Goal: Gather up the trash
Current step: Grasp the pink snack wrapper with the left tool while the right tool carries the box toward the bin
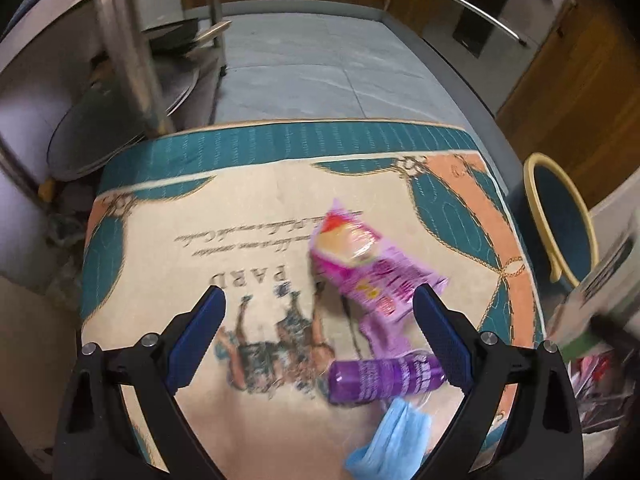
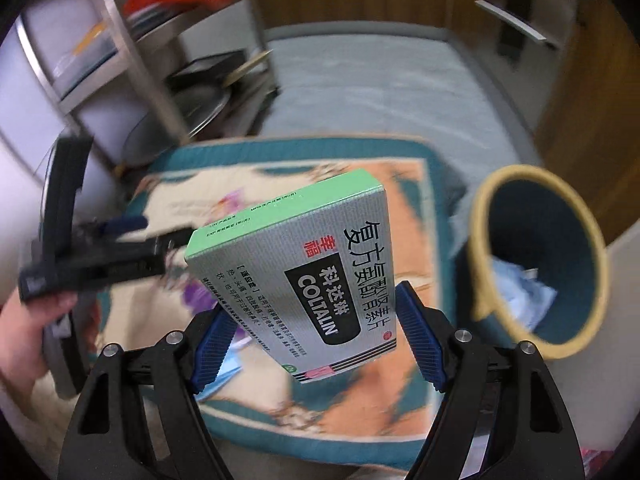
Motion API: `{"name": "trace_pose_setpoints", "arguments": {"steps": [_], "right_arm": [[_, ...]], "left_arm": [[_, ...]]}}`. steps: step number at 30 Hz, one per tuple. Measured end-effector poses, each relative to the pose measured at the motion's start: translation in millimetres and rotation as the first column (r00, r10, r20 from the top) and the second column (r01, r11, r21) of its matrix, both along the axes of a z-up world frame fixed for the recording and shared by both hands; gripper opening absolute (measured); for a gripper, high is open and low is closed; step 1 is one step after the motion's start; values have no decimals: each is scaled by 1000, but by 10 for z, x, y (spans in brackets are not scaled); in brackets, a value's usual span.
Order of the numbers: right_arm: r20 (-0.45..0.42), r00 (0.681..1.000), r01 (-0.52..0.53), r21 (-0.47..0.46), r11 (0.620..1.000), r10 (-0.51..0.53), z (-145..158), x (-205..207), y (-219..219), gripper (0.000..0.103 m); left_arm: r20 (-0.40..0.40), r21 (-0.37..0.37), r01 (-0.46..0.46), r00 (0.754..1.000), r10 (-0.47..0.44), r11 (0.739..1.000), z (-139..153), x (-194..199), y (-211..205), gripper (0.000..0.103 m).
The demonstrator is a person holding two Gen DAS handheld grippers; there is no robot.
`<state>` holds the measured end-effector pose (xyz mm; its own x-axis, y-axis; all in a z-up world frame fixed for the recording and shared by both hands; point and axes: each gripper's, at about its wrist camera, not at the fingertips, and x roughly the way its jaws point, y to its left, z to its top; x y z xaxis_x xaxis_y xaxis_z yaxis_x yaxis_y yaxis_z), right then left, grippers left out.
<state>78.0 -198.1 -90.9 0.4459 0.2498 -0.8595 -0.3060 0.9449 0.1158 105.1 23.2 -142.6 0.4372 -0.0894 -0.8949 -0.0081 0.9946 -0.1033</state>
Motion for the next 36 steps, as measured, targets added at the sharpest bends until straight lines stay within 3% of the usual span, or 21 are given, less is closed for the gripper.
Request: {"name": "trace_pose_setpoints", "arguments": {"steps": [4, 12, 15, 17, 22, 27, 36], "right_arm": [[35, 998, 58, -12, 998, -58, 98, 118, -242, 78], [27, 995, 100, -23, 995, -100, 63, 214, -465, 78], [30, 995, 92, -38, 995, -91, 57, 223, -468, 78], [38, 996, 88, -46, 995, -86, 62, 239, -479, 78], [52, 994, 101, -48, 994, -98, 96, 289, -535, 78], [67, 991, 120, -44, 992, -116, 158, 344, -586, 78], [133, 975, 182, -13, 983, -178, 438, 355, -846, 78]], "left_arm": [[-13, 34, 42, 999, -41, 999, -79, 96, -196, 93], [-85, 70, 63, 995, -57, 996, -393, 325, -368, 93], [-129, 57, 74, 989, -66, 996, -534, 387, -398, 75], [-129, 35, 84, 989, -79, 996, -559, 396, -404, 69], [-82, 19, 156, 985, -154, 988, -447, 390, -524, 12], [-30, 55, 204, 979, -202, 977, -278, 352, -615, 3], [193, 89, 211, 955, -225, 973, 430, 277, -760, 0]]}}
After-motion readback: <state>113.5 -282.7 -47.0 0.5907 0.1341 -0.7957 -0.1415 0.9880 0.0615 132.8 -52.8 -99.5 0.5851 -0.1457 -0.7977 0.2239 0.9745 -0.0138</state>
